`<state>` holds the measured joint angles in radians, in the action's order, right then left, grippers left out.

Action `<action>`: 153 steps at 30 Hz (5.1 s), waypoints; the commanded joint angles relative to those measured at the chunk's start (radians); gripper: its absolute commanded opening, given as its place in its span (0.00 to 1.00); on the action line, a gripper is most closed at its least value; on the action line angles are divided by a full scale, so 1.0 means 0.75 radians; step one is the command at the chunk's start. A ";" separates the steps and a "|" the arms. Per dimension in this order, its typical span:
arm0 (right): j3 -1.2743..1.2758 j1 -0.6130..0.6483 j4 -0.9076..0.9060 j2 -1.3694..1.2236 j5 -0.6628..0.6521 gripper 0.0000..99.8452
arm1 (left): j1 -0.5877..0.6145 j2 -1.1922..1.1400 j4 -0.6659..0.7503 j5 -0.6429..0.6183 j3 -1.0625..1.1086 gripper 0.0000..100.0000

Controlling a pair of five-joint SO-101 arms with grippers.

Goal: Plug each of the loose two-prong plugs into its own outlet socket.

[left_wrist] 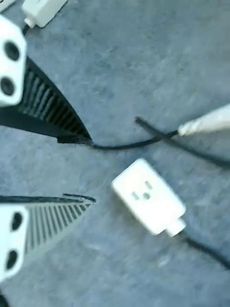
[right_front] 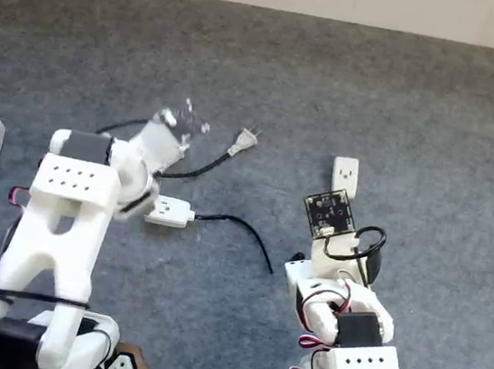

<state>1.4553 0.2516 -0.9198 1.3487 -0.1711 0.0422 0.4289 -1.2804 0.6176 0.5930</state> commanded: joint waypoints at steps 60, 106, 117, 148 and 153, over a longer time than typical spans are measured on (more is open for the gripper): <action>-0.007 0.005 0.026 0.015 0.006 0.44 | -0.118 -0.416 0.313 -0.063 0.148 0.19; -0.007 0.005 0.026 0.015 0.006 0.44 | -0.124 -0.551 0.184 -0.035 -0.118 0.19; -0.007 0.005 0.026 0.015 0.004 0.44 | -0.109 -0.578 0.055 0.010 -0.132 0.19; -0.007 0.005 0.026 0.015 0.004 0.44 | -0.359 -0.576 -0.164 0.344 -0.015 0.19; -0.007 0.005 0.026 0.015 0.004 0.44 | -0.451 -0.576 -0.006 0.225 -0.015 0.29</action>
<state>1.4553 0.2516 -0.9198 1.3472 -0.1711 -0.2325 -0.0115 -1.3587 0.8401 0.5900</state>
